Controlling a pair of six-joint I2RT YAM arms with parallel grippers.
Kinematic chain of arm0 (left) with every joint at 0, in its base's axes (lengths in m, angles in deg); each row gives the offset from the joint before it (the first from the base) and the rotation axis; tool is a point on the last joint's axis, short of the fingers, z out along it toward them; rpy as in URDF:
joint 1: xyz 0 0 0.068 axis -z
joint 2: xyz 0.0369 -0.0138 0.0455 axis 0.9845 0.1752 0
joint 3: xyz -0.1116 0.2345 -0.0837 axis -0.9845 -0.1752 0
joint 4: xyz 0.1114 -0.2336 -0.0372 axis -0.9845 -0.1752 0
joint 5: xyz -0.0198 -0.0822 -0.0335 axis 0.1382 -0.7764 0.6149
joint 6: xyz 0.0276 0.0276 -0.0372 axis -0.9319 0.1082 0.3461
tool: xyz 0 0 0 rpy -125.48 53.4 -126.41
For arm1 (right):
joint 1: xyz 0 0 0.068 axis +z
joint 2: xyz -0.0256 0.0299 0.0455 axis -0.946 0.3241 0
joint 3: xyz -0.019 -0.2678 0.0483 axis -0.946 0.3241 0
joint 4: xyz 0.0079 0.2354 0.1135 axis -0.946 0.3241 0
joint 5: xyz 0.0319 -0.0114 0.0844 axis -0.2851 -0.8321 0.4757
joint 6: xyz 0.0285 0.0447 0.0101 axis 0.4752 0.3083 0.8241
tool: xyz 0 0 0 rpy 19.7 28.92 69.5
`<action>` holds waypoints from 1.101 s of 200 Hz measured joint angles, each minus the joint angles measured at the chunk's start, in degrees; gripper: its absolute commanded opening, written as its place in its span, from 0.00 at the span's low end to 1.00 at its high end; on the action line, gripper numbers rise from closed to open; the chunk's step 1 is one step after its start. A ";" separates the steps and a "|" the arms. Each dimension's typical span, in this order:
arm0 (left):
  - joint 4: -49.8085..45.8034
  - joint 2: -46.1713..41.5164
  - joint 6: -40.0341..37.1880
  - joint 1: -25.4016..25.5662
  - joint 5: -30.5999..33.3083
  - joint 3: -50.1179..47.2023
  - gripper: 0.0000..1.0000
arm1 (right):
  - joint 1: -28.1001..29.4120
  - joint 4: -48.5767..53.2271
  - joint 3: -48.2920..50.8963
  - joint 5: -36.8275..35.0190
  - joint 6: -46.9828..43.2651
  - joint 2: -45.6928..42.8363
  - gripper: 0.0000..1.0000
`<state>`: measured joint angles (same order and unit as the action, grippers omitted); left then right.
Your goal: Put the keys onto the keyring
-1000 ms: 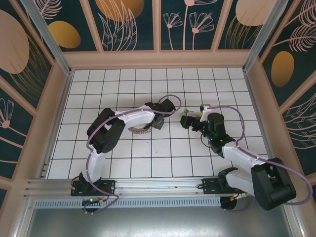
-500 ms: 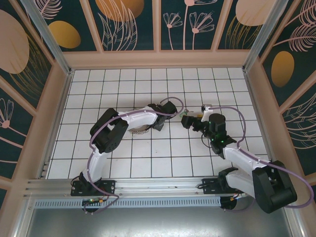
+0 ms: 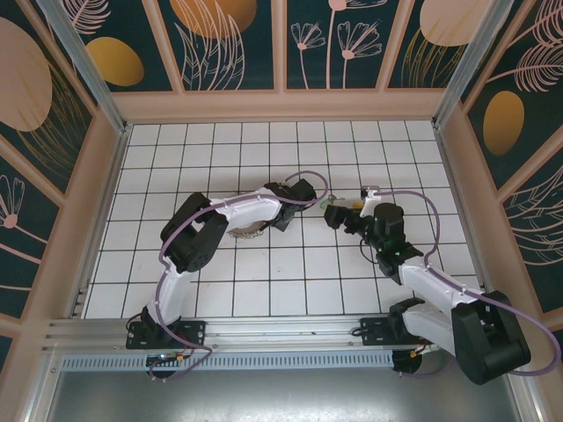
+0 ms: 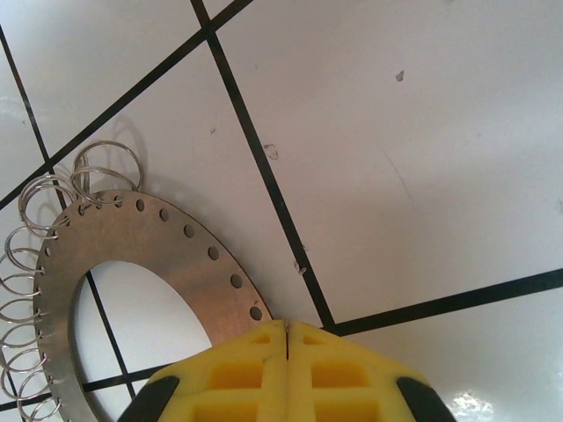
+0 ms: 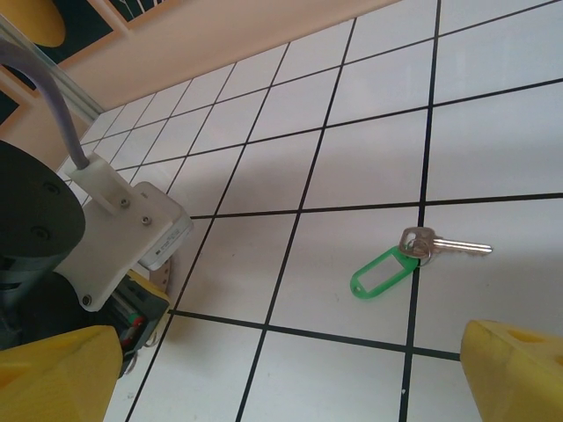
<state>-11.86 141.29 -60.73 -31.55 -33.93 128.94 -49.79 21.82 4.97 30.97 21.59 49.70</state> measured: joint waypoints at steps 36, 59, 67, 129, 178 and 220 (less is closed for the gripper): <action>-0.81 -0.35 0.02 0.09 -0.20 0.00 0.00 | -0.31 0.02 0.02 0.00 0.00 -0.11 0.99; -1.09 -2.29 0.00 0.28 -1.81 0.00 0.00 | -0.33 0.00 0.33 0.02 0.02 -0.11 0.99; -1.05 -3.45 0.00 0.37 -2.51 0.00 0.00 | -0.42 0.02 0.42 0.04 0.02 -0.11 0.99; 2.60 -17.97 -1.73 0.63 -8.63 -1.51 0.00 | -1.66 -0.98 0.76 3.41 0.20 -0.11 0.98; 9.68 -28.61 -5.20 0.72 -14.32 -10.69 0.00 | -1.86 -9.51 3.82 12.35 1.55 -0.11 0.79; 17.75 -37.22 -8.85 0.72 -20.28 -19.76 0.00 | -2.10 -15.45 4.39 19.28 2.56 -0.22 0.61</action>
<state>5.88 104.07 -69.58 -30.83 -54.21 109.18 -51.89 6.36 9.37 50.24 24.14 49.48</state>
